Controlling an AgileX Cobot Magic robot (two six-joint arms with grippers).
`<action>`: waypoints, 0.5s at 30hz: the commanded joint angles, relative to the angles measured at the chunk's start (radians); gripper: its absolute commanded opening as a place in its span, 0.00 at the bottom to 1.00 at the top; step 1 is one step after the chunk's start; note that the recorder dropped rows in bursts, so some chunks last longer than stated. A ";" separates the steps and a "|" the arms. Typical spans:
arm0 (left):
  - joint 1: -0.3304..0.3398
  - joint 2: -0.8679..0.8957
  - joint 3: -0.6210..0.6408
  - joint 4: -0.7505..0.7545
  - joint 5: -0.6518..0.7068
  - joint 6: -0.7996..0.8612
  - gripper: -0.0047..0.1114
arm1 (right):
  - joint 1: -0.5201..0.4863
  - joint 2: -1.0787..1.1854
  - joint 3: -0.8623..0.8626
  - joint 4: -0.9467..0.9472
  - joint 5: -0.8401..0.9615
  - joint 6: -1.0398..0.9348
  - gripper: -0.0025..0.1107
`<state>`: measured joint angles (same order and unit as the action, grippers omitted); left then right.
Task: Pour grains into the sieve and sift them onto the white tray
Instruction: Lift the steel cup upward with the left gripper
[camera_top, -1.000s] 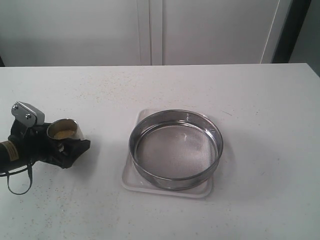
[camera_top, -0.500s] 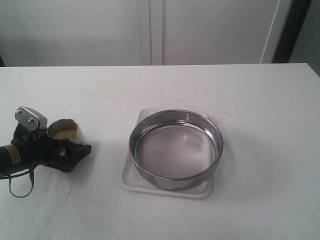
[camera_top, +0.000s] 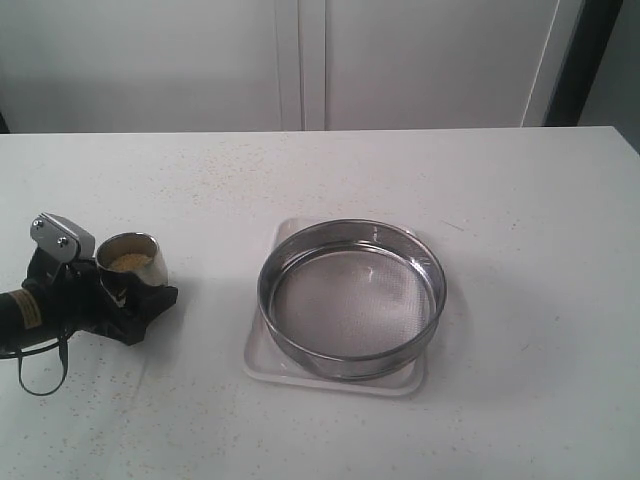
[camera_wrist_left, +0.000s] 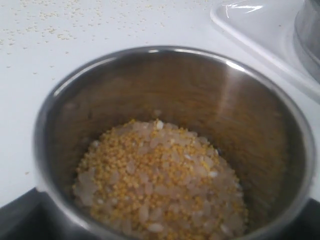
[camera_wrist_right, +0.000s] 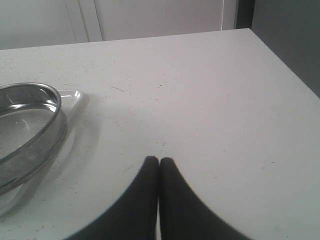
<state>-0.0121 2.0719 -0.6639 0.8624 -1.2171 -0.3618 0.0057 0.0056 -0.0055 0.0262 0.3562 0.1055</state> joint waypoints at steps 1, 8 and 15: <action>-0.001 -0.002 -0.001 0.007 -0.004 -0.009 0.04 | -0.006 -0.006 0.006 0.003 -0.014 0.003 0.02; -0.001 -0.076 -0.001 0.029 -0.004 -0.034 0.04 | -0.006 -0.006 0.006 0.003 -0.014 0.003 0.02; -0.001 -0.135 -0.001 0.036 -0.004 -0.067 0.04 | -0.006 -0.006 0.006 0.003 -0.014 0.003 0.02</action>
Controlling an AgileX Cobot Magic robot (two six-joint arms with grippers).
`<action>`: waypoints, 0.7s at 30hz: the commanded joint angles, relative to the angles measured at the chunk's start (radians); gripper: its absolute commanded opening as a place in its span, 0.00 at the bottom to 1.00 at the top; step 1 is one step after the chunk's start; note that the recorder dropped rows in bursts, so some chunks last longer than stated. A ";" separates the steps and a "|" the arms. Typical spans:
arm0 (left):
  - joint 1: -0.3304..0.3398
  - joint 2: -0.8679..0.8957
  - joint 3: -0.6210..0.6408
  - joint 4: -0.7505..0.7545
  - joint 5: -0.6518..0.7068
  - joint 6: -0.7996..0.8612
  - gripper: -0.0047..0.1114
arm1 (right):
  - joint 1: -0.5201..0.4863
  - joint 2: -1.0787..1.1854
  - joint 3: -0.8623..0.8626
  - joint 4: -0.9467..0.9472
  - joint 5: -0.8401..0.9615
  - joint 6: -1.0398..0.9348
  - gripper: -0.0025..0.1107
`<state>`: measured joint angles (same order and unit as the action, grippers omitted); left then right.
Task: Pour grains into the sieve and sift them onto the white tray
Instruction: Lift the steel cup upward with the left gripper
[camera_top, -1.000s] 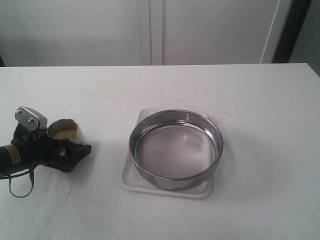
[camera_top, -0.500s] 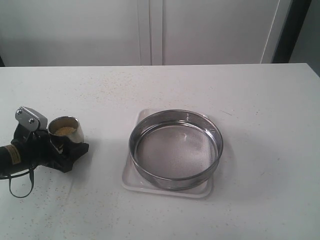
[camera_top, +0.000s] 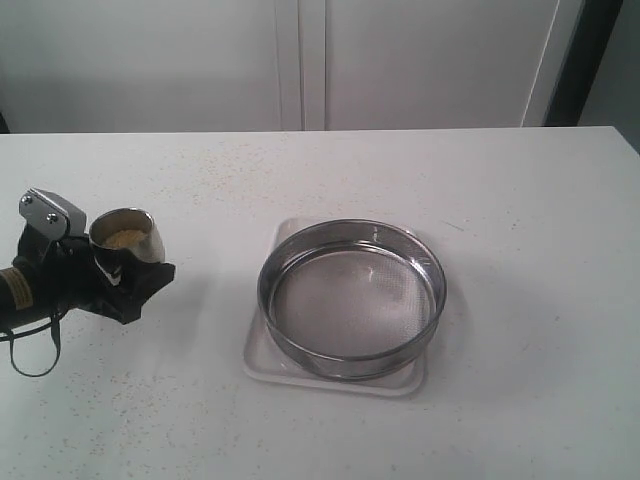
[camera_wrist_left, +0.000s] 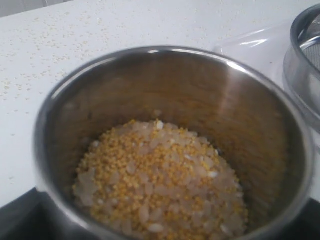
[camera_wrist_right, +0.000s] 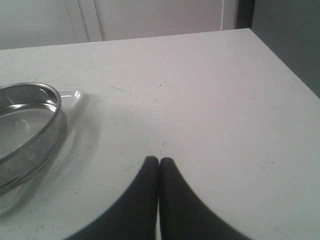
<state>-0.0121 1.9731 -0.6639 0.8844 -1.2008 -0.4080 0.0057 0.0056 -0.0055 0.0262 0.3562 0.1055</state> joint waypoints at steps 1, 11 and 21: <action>-0.001 -0.041 -0.001 0.014 -0.020 -0.029 0.04 | -0.006 -0.006 0.006 0.003 -0.014 0.003 0.02; -0.001 -0.042 -0.001 0.014 -0.020 -0.048 0.04 | -0.006 -0.006 0.006 0.003 -0.014 0.003 0.02; -0.001 -0.050 -0.001 0.010 -0.020 -0.041 0.04 | -0.006 -0.006 0.006 0.003 -0.014 0.003 0.02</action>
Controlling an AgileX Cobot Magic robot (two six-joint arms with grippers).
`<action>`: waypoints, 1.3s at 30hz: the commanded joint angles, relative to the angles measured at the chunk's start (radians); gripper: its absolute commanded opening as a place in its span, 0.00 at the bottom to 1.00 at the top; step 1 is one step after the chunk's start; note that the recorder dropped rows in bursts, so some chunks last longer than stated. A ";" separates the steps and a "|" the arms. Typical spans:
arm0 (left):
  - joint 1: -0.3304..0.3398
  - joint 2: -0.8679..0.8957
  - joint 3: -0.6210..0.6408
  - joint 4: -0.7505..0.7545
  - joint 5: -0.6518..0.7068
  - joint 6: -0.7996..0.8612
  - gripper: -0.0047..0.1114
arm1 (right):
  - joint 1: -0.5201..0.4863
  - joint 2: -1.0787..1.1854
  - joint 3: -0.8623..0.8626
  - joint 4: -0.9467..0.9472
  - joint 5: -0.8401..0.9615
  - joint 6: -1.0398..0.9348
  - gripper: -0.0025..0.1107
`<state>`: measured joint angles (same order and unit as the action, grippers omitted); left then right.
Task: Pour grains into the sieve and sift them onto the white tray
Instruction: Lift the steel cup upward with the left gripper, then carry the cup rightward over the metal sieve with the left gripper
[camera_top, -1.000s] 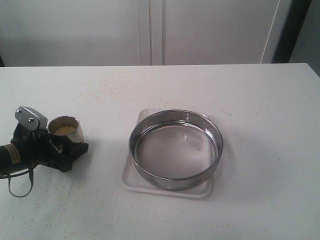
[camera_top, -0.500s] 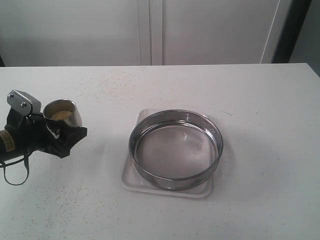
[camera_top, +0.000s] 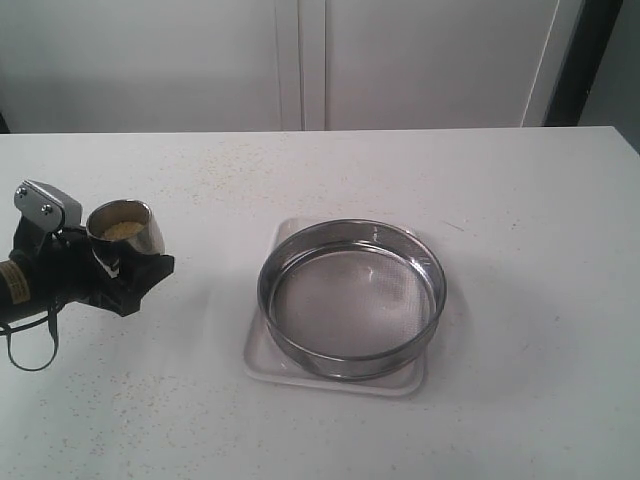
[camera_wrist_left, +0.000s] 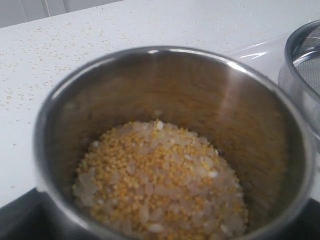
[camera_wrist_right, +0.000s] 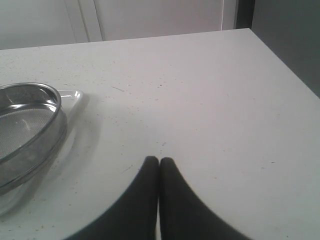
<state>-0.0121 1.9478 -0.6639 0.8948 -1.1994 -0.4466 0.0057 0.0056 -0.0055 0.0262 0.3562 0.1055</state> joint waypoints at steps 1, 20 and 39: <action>-0.001 -0.040 -0.001 0.000 -0.022 -0.003 0.04 | -0.006 -0.006 0.006 0.003 -0.014 0.003 0.02; -0.001 -0.258 -0.001 0.056 0.060 -0.110 0.04 | -0.006 -0.006 0.006 0.003 -0.014 0.003 0.02; -0.003 -0.367 -0.052 0.145 0.239 -0.369 0.04 | -0.006 -0.006 0.006 0.003 -0.014 0.003 0.02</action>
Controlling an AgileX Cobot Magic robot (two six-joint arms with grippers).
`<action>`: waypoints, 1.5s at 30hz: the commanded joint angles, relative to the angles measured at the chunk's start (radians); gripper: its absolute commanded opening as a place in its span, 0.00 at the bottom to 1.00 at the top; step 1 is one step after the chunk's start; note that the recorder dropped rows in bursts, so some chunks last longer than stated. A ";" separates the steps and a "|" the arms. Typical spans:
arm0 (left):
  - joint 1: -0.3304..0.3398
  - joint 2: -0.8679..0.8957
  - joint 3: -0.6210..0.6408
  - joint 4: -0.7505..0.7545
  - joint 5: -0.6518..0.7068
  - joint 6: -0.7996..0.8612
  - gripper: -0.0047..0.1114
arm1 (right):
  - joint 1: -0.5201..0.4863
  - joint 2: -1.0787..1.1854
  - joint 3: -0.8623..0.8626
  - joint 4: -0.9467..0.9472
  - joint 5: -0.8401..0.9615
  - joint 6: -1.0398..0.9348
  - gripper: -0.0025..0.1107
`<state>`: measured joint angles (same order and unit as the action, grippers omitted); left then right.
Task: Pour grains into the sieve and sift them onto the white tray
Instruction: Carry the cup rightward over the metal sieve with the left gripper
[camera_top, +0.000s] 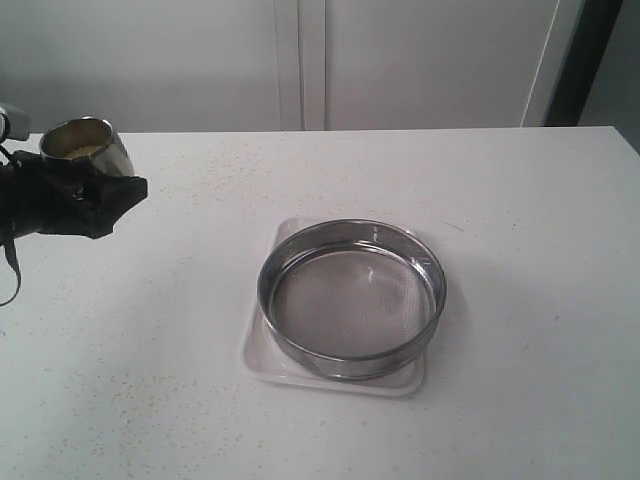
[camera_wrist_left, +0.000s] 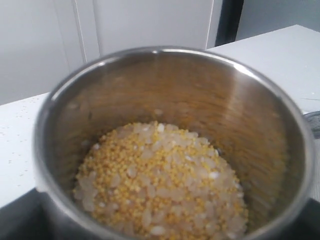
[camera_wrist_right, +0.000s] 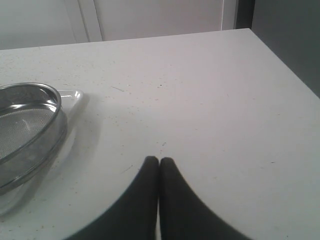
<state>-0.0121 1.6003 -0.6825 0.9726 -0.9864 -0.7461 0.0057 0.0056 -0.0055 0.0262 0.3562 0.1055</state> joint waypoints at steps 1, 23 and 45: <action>-0.013 -0.019 -0.048 0.087 0.058 -0.102 0.04 | -0.006 -0.006 0.006 0.003 -0.014 0.003 0.02; -0.259 -0.019 -0.111 0.136 0.284 -0.178 0.04 | -0.006 -0.006 0.006 0.003 -0.014 0.003 0.02; -0.488 -0.019 -0.227 0.321 0.777 -0.244 0.04 | -0.006 -0.006 0.006 0.003 -0.014 0.003 0.02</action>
<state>-0.4737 1.5965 -0.8937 1.2486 -0.2248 -0.9903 0.0057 0.0056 -0.0055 0.0262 0.3562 0.1092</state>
